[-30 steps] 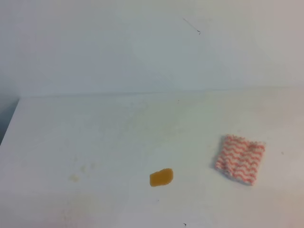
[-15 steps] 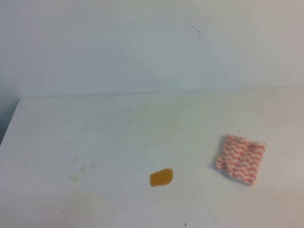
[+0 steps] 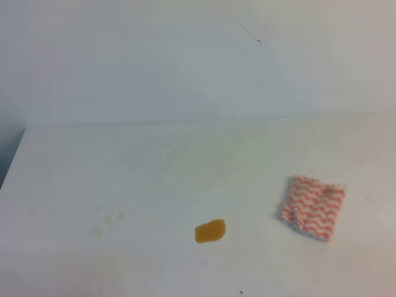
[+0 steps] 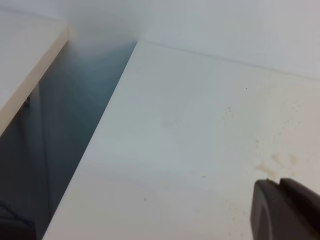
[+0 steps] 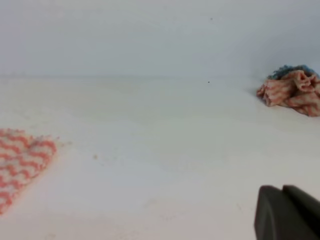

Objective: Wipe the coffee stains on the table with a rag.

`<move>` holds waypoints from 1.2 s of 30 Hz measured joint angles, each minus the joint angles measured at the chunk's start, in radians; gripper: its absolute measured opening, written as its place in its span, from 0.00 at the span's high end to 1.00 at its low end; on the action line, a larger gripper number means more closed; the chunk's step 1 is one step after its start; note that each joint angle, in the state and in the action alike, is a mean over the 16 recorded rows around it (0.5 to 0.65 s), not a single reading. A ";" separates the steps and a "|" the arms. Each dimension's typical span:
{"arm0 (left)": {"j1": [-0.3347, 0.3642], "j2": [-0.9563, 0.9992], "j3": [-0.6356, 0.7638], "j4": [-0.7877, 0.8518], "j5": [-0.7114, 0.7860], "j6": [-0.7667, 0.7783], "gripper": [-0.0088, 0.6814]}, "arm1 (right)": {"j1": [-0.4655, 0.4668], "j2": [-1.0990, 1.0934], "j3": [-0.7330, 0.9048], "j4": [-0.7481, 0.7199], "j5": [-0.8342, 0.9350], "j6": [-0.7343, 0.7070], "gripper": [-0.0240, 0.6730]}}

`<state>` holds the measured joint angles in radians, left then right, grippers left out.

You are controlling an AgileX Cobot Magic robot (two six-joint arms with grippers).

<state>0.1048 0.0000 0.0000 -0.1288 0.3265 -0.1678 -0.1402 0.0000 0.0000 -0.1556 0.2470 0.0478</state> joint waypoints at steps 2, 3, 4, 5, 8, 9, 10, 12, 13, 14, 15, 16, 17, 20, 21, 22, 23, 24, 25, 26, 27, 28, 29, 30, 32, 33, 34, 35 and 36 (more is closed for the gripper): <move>0.000 0.000 0.000 0.000 0.000 0.000 0.99 | 0.000 0.000 0.000 0.001 -0.020 0.005 0.97; 0.000 0.000 0.000 0.000 0.000 0.000 0.99 | 0.000 0.000 0.000 0.001 -0.032 0.010 0.97; 0.000 0.000 0.000 0.000 0.000 0.000 0.99 | 0.000 0.000 0.000 0.002 -0.046 0.016 0.97; 0.000 0.000 0.000 0.000 0.000 0.000 0.99 | 0.000 0.000 0.000 0.003 -0.063 0.023 0.97; 0.000 0.000 0.000 0.000 0.000 0.000 0.99 | 0.000 0.000 0.000 0.004 -0.127 0.045 0.97; 0.000 0.000 0.000 0.000 0.000 0.000 0.99 | 0.000 0.000 0.000 0.005 -0.153 0.053 0.97; 0.000 0.000 0.000 0.000 0.000 0.000 0.99 | 0.000 0.000 0.000 0.005 -0.181 0.061 0.97; 0.000 0.000 0.000 0.000 0.000 0.000 0.99 | 0.000 0.000 0.000 0.006 -0.248 0.075 0.97; 0.000 0.000 0.000 0.000 0.000 0.000 0.99 | 0.000 0.000 0.000 0.007 -0.285 0.083 0.97; 0.000 0.000 0.000 0.000 0.000 0.000 0.99 | 0.000 0.000 0.000 0.007 -0.325 0.089 0.97; 0.000 0.000 0.000 0.000 0.000 0.000 0.99 | 0.000 0.000 0.000 0.008 -0.368 0.096 0.97; 0.000 0.000 0.000 0.000 0.000 0.000 0.99 | 0.000 0.000 0.000 0.010 -0.413 0.102 0.97; 0.000 0.000 0.000 0.000 0.000 0.000 0.99 | 0.000 0.000 0.000 0.014 -0.461 0.107 0.97; 0.000 0.000 0.000 0.000 0.000 0.000 0.99 | 0.000 0.000 0.000 0.033 -0.604 0.121 0.97; 0.000 0.000 0.000 0.000 0.000 0.000 0.99 | 0.000 0.000 -0.001 0.043 -0.648 0.125 0.97; 0.000 0.000 0.000 0.000 0.000 0.000 0.99 | 0.000 0.000 -0.003 0.053 -0.688 0.130 0.97; 0.000 0.000 0.000 0.000 0.000 0.000 0.99 | 0.000 0.000 -0.007 0.064 -0.724 0.134 0.97; 0.000 0.000 0.000 0.000 0.000 0.000 0.99 | 0.000 0.000 -0.013 0.074 -0.756 0.139 0.97; 0.000 0.000 0.000 0.000 0.000 0.000 0.99 | 0.000 0.000 -0.022 0.085 -0.783 0.144 0.97; 0.000 0.000 0.000 0.000 0.000 0.000 0.99 | 0.000 0.000 -0.033 0.095 -0.804 0.149 0.97; 0.000 0.000 0.000 0.000 0.000 0.000 0.99 | 0.000 0.000 -0.048 0.106 -0.819 0.154 0.97; 0.000 0.000 0.000 0.000 0.000 0.000 0.99 | 0.000 0.000 -0.064 0.118 -0.826 0.160 0.97; 0.000 0.000 0.000 0.000 0.000 0.000 0.99 | 0.000 0.000 -0.084 0.132 -0.825 0.165 0.97; 0.000 0.000 0.000 0.000 0.000 0.000 0.99 | 0.000 0.001 -0.107 0.148 -0.817 0.171 0.97; 0.000 0.000 0.000 0.000 0.000 0.000 0.99 | 0.000 0.008 -0.161 0.180 -0.775 0.182 0.97; 0.000 0.000 0.000 0.000 0.000 0.000 0.99 | 0.000 0.015 -0.192 0.196 -0.742 0.187 0.97; 0.000 0.000 0.000 0.000 0.000 0.000 0.99 | 0.000 0.024 -0.224 0.209 -0.701 0.193 0.97; 0.000 0.000 0.000 0.000 0.000 0.000 0.99 | 0.000 0.037 -0.259 0.222 -0.653 0.198 0.97; 0.000 0.000 0.000 0.000 0.000 0.000 0.99 | 0.000 0.053 -0.297 0.234 -0.599 0.202 0.97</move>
<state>0.1048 0.0000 0.0000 -0.1288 0.3265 -0.1678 -0.1402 0.0527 -0.2968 0.0779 -0.3518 0.2502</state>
